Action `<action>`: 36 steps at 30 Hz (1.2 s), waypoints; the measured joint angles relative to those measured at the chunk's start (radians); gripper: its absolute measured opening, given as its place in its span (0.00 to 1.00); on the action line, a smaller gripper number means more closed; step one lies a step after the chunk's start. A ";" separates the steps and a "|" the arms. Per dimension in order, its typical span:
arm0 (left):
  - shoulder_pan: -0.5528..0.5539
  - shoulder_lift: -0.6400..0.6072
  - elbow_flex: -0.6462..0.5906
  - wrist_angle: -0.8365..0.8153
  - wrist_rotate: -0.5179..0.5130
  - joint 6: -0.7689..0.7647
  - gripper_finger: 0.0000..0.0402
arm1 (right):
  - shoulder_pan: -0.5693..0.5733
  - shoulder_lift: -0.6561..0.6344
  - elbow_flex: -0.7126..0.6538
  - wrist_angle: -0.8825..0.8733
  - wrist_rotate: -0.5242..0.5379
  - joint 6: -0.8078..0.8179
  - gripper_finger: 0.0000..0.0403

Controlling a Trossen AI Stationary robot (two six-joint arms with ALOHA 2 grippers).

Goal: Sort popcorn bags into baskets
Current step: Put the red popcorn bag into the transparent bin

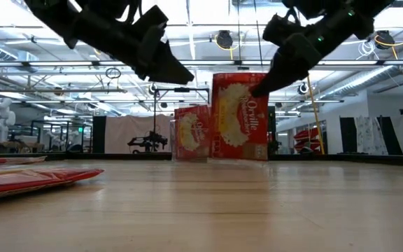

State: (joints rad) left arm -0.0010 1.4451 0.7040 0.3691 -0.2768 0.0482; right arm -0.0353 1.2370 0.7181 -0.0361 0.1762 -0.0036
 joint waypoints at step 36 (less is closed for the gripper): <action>0.111 0.420 -0.005 0.512 0.285 0.054 0.05 | 0.004 -0.021 -0.062 0.107 -0.021 -0.044 0.06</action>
State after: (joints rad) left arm 0.1103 1.8656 0.6989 0.8809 0.0081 0.1020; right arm -0.0311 1.2156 0.6564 0.0707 0.1548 -0.0475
